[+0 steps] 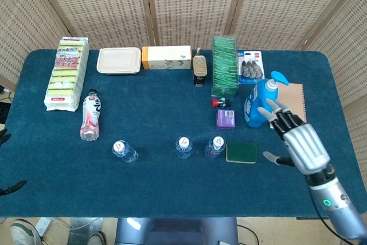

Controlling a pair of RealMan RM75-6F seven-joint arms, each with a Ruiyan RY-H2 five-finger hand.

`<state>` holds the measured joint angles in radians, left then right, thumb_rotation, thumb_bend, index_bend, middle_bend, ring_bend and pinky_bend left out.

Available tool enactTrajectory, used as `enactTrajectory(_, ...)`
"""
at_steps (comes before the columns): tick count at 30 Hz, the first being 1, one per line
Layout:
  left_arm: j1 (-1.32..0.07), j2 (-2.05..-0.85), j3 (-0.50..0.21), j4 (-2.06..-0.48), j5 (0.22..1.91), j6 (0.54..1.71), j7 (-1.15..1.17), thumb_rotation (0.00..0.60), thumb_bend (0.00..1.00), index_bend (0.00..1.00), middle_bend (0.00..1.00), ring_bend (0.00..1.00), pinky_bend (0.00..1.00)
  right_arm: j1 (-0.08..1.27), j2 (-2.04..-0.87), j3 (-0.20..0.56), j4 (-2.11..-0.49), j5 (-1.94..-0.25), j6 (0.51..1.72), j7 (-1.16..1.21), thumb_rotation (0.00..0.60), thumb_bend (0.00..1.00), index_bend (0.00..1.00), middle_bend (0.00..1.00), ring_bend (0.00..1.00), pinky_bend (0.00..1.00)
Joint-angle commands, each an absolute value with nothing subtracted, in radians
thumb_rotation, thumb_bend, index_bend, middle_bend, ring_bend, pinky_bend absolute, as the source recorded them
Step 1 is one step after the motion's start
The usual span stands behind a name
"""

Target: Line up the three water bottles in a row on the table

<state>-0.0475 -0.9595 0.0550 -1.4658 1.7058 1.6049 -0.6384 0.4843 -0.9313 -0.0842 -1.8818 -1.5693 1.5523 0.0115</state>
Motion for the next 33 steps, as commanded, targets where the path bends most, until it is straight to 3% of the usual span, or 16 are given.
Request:
enactTrajectory(1, -0.053, -1.003, 0.07, -1.396, 1.747, 1.621, -0.664, 0.6, 0.1, 0.0, 0.0, 0.0, 0.04, 0.307, -1.018, -0.177, -1.671, -1.604, 1.648, 0.171, 0.6, 0.0, 0.09, 0.02, 0.0, 0.24)
enactTrajectory(19, -0.18, -1.243, 0.05, -1.152, 1.795, 1.587, -0.847, 0.6, 0.08, 0.0, 0.0, 0.0, 0.04, 0.169, -1.105, -0.145, -1.532, -1.62, 1.664, 0.365, 0.6, 0.0, 0.09, 0.01, 0.0, 0.23)
enactTrajectory(33, -0.409, -1.43, 0.049, -1.127, 1.788, 1.291, -0.869, 0.6, 0.08, 0.0, 0.0, 0.0, 0.04, 0.146, -1.082, -0.109, -1.532, -1.629, 1.63, 0.395, 0.6, 0.0, 0.1, 0.01, 0.0, 0.22)
